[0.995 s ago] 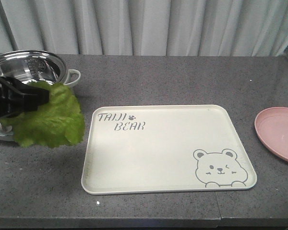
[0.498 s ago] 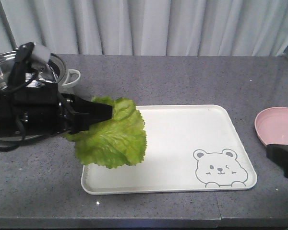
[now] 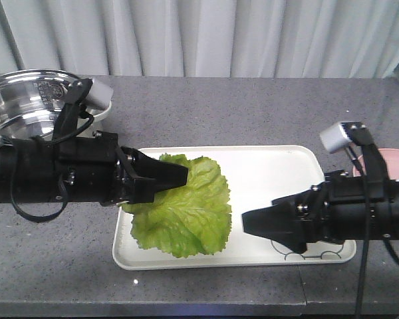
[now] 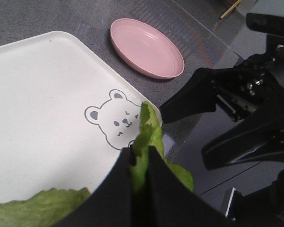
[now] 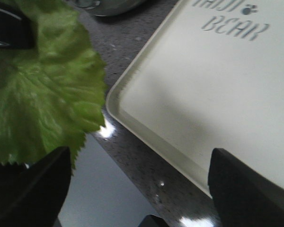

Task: Transfer vegetables to tray and serve
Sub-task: 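Hand the lettuce leaf from the left gripper to the right gripper, then carry the leaf with the right gripper and release it onto the pink plate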

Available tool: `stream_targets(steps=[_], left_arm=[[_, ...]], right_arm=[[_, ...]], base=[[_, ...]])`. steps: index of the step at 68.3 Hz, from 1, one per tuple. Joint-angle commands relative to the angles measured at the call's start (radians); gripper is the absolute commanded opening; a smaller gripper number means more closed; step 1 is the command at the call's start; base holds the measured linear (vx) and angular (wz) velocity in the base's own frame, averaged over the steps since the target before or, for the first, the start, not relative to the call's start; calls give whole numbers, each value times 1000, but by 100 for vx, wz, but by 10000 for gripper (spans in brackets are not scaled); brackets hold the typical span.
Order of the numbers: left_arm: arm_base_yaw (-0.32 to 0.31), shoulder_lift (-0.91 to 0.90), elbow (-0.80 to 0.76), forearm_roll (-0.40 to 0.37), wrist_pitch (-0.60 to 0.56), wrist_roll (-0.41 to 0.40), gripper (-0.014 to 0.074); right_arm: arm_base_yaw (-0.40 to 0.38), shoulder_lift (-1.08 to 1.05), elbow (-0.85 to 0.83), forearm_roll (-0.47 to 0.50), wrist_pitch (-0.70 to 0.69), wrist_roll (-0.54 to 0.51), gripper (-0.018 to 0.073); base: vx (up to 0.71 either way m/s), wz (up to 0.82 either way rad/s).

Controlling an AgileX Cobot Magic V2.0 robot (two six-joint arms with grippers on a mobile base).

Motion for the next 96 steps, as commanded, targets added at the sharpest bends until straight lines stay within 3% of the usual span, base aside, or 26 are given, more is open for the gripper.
stream_targets(steps=[1,14,26,38,52,65,73,81,88,96], left_arm=[[-5,-26,-21,-63,12,6,-8],[-5,-26,-21,-63,24,6,-8],[-5,-26,-21,-63,24,6,-8],[-5,-26,-21,-63,24,6,-5],[-5,-26,-21,-63,26,6,30],[-5,-26,-21,-63,26,6,218],[-5,-26,-21,-63,26,6,370],[-5,-26,-21,-63,23,6,459],[-5,-28,-21,-63,23,6,475],[-5,-28,-21,-62,23,6,470]], right_arm=[[60,39,-30,182,16,-115,582],[147,132,-30,415,21,-280,582],[157,166,-30,498,95,-348,542],[157,166,-27,487,98,-347,397],[157,166,-27,484,98,-355,150],[157,166,-27,484,98,-363,-1],[157,166,-27,484,98,-365,-8],[156,166,-27,481,94,-365,-7],[154,151,-27,448,68,-357,-4],[154,91,-27,316,-45,-269,-4]], base=[[0,0],[0,0],[0,0],[0,0],[0,0],[0,0],[0,0],[0,0],[0,0],[0,0]])
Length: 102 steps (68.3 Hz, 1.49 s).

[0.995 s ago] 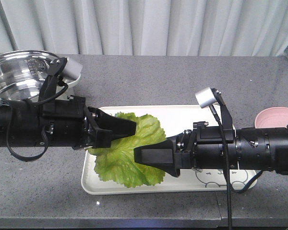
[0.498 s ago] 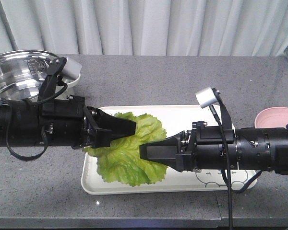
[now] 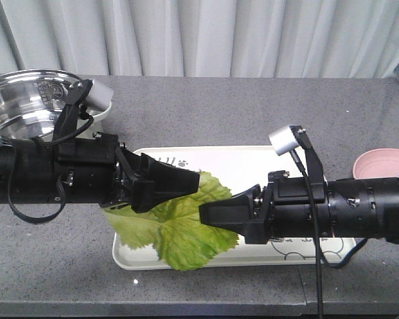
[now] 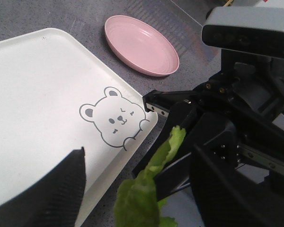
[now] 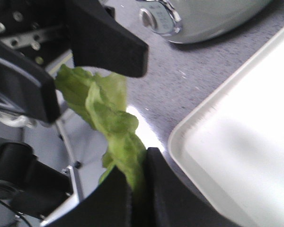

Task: Transfer vegetables to tray and serve
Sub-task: 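Carry the leaf with the right gripper and release it onto the pink plate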

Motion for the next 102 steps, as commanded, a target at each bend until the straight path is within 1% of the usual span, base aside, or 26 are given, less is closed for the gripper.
stream_targets(steps=[1,3,9,16,20,23,24,27,28,30,34,40,43,46,48,51,55,59,64,67,71,76,82,88,96,102], left_arm=[[-5,-28,-21,-62,5,4,470],[-5,-28,-21,-62,5,4,470],[-5,-28,-21,-62,5,4,470],[-5,-28,-21,-62,5,4,470],[-5,-28,-21,-62,5,4,470],[-5,-28,-21,-62,5,4,470],[-5,-28,-21,-62,5,4,470],[-5,-28,-21,-62,5,4,470],[-5,-28,-21,-62,5,4,470],[-5,-28,-21,-62,5,4,470],[-5,-28,-21,-61,5,4,470],[-5,-28,-21,-61,5,4,470],[-5,-28,-21,-61,5,4,470],[-5,-28,-21,-61,5,4,470],[-5,-28,-21,-61,5,4,470],[-5,-28,-21,-61,5,4,470],[-5,-28,-21,-61,5,4,470],[-5,-28,-21,-61,5,4,470],[-5,-28,-21,-61,5,4,470],[-5,-28,-21,-61,5,4,470],[-5,-28,-21,-61,5,4,470],[-5,-28,-21,-61,5,4,470],[-5,-28,-21,-61,5,4,470],[-5,-28,-21,-61,5,4,470],[-5,-28,-21,-61,5,4,470],[-5,-28,-21,-61,5,4,470]], right_arm=[[-1,-86,-27,-54,-60,76,-4],[-1,-107,-27,-91,-90,106,-4],[-1,-185,-27,-247,-178,221,-4],[-1,-280,-27,-484,-249,410,-4],[-1,-326,-32,-627,-271,561,-4],[-1,-349,-47,-752,-267,658,-4],[-1,-358,-53,-806,-262,710,-4],[-1,-374,-79,-918,-246,813,-4],[-1,-377,-93,-975,-240,864,-4],[-1,-384,-112,-1048,-223,945,-3],[-1,-387,-157,-1218,-184,1072,-1],[-1,-387,-216,-1395,-128,1211,-2],[-1,-387,-235,-1466,-113,1253,-2],[-7,-386,-251,-1519,-100,1291,-2],[-20,-385,-262,-1536,-91,1304,-2],[-55,-380,-273,-1544,-81,1307,-2],[-132,-368,-285,-1538,-71,1301,-2],[-222,-351,-286,-1519,-65,1257,-2],[-337,-326,-286,-1443,-49,1181,-2],[-401,-310,-286,-1387,-44,1119,-2],[-489,-284,-286,-1272,-44,1057,-2],[-589,-254,-286,-1116,-39,947,-1],[-706,-215,-286,-982,-32,855,-1],[-804,-178,-286,-869,-22,792,-1],[-884,-118,-286,-741,-10,712,-1],[-916,-70,-286,-665,-5,656,-1]], base=[[0,0],[0,0],[0,0],[0,0],[0,0],[0,0],[0,0],[0,0],[0,0],[0,0],[0,0],[0,0],[0,0],[0,0],[0,0],[0,0],[0,0],[0,0],[0,0],[0,0],[0,0],[0,0],[0,0],[0,0],[0,0],[0,0]])
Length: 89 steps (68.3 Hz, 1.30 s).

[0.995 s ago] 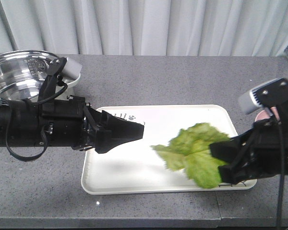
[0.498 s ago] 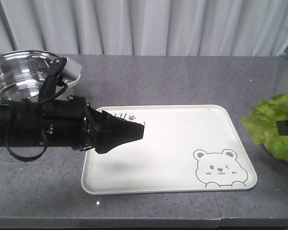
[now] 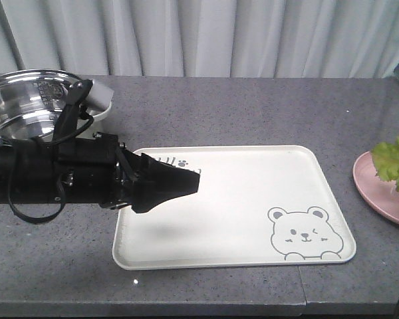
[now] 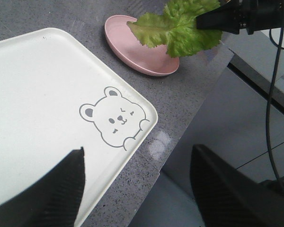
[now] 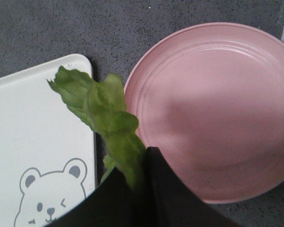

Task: Transfer vegetables to tray and serve
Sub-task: 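Carry the leaf with the right gripper and release it onto the pink plate, then grasp the rim of the pink plate with the right gripper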

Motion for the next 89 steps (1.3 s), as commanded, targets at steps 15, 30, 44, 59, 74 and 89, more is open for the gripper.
stream_targets(steps=[15,30,44,59,74,89], left_arm=[[-5,-28,-21,-61,5,4,470],[-5,-28,-21,-61,5,4,470],[-5,-28,-21,-61,5,4,470],[-5,-28,-21,-61,5,4,470],[-5,-28,-21,-61,5,4,470],[-5,-28,-21,-61,5,4,470]], right_arm=[[-37,135,-33,216,-37,-130,0],[-37,199,-33,219,-101,-135,61],[-37,223,-32,181,-124,-134,281],[-37,221,-32,67,-191,-111,424],[-37,194,-32,-72,-224,-50,426],[-37,122,-33,-191,-245,51,424]], base=[[0,0],[0,0],[0,0],[0,0],[0,0],[0,0]])
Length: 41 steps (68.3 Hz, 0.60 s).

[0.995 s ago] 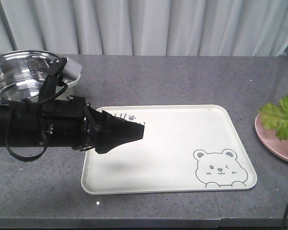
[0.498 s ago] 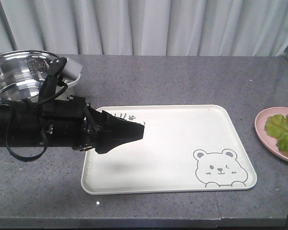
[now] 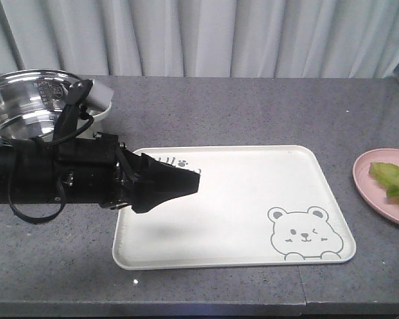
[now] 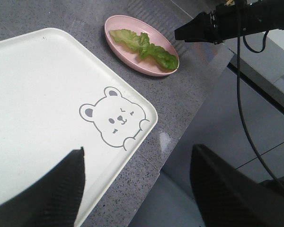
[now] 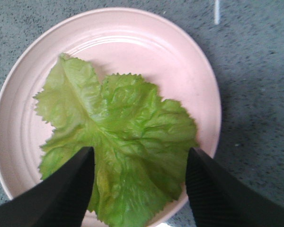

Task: Transfer vegetables to tray and serve
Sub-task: 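Grasp the rim of the pink plate with the right gripper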

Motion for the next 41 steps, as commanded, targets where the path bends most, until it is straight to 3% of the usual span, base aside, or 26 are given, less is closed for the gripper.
stream_targets(steps=[1,12,25,41], left_arm=[[-5,-28,-21,-61,4,4,470],[-5,-28,-21,-61,4,4,470],[-5,-28,-21,-61,4,4,470],[-5,-28,-21,-61,4,4,470]], right_arm=[[-5,-69,-30,-19,-37,34,424],[-5,-101,-36,-61,-34,122,417],[-5,-24,-195,-250,138,285,392],[-5,139,-381,-285,309,291,382]], base=[[0,0],[0,0],[0,0],[0,0]])
